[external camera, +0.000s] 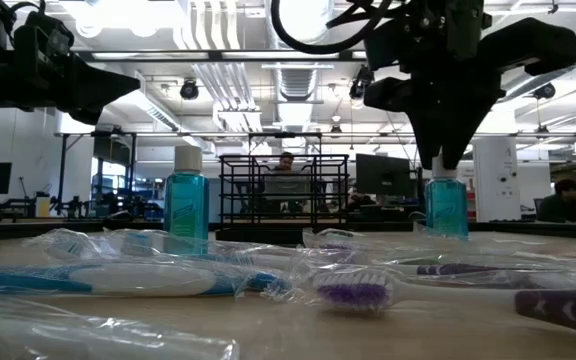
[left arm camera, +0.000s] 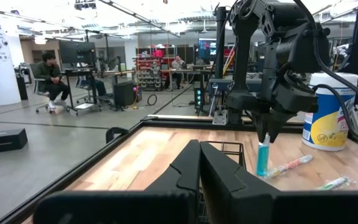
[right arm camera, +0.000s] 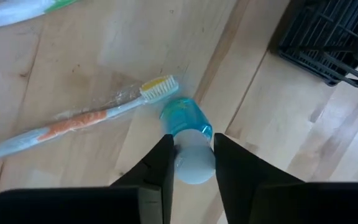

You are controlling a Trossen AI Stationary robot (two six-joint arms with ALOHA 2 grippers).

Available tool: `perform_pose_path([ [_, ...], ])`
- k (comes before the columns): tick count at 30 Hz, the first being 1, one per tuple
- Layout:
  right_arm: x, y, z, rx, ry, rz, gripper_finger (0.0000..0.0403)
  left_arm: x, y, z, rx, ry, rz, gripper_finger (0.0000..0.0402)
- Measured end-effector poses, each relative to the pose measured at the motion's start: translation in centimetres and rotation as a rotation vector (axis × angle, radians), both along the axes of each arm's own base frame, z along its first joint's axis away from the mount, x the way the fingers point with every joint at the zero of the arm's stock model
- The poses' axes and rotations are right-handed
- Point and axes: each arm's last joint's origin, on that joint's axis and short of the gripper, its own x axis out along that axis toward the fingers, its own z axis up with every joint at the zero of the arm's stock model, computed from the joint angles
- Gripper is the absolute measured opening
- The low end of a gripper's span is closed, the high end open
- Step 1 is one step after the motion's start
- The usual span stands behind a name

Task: Pick & Place toothbrushing station
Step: Put the right blue mouthwash into the black mesh organizer

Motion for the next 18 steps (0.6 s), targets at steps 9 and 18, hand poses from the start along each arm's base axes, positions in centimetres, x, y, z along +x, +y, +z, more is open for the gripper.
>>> perform_pose_path([
  [9,0.7,0.0,2.8,0.011,-0.05,0.008,0.0008,0.0,0.0,0.0,0.0,0.0,0.0,0.0012],
  [18,0.5,-0.7,3.9,0.011,-0.009,-0.095,0.0006,0.0,0.0,0.0,-0.005,-0.001,-0.011,0.0012],
])
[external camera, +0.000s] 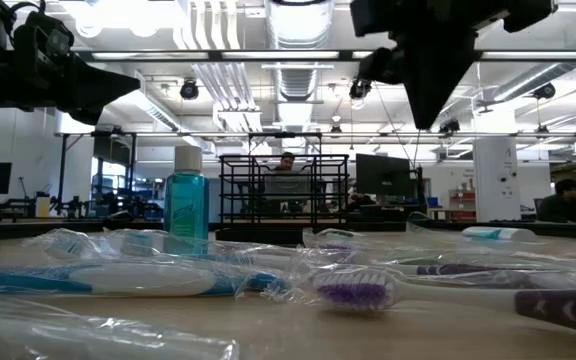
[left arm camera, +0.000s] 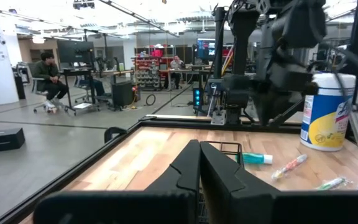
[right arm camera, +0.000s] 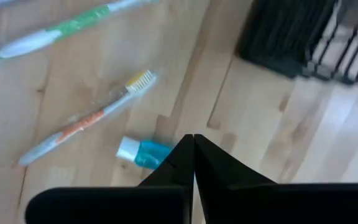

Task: Pick & Place toothbrushing station
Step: Put the right blue mouthwash into the black mesh organizer

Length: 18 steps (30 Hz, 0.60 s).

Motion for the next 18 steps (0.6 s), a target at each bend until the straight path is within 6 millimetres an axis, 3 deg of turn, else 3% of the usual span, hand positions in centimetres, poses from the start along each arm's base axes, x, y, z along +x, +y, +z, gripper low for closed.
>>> perform_pose_path([
  [5,-0.4,0.2,-0.6,0.007,0.031,-0.025,0.0007,0.0,0.0,0.0,0.001,0.001,-0.009,0.0012],
  [12,-1.6,1.6,-2.1,0.073,0.124,0.084,0.0013,0.0,0.0,0.0,0.0,0.003,-0.009,0.0012],
  [18,-1.9,2.6,-3.6,0.094,0.114,0.144,0.0067,0.0,0.0,0.0,0.0,0.004,-0.009,0.0012],
])
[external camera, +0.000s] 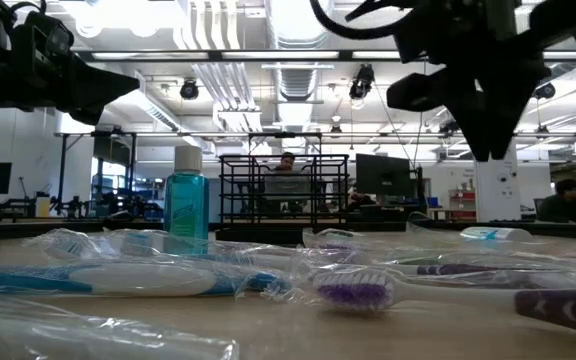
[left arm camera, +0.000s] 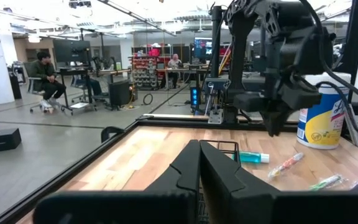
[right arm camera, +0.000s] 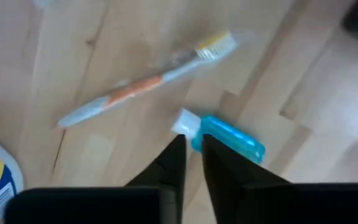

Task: Pick & Place toothbrushing station
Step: Put the right blue mouthwash into the black mesh organizer

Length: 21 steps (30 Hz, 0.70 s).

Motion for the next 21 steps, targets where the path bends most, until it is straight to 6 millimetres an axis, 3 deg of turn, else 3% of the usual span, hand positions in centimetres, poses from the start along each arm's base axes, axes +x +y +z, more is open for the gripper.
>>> perform_pose_path([
  [11,0.1,1.2,-1.8,-0.146,0.005,0.336,0.0204,0.0,0.0,-0.1,-0.014,0.01,0.0,0.0012],
  [21,0.7,1.3,-4.8,-0.161,0.114,0.464,0.0231,0.0,0.0,-0.1,-0.016,0.011,0.0,0.0012],
])
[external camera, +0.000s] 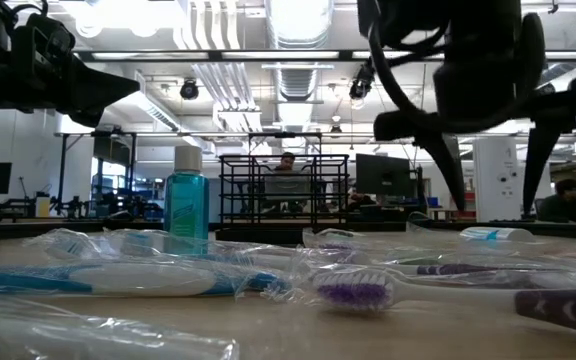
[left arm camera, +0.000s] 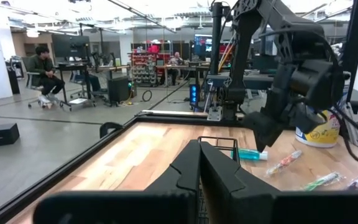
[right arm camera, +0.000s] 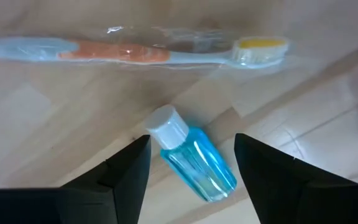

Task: Pick & Place toothbrushing station
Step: Put the right blue mouthwash into the black mesh organizer

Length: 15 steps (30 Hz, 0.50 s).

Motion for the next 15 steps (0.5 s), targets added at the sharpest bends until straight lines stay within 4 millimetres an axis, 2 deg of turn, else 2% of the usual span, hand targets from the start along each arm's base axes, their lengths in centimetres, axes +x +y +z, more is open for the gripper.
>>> perform_pose_path([
  [15,-0.5,-0.1,-3.0,-0.017,0.118,0.074,0.0205,0.0,0.0,0.0,-0.002,0.004,-0.002,0.0012],
])
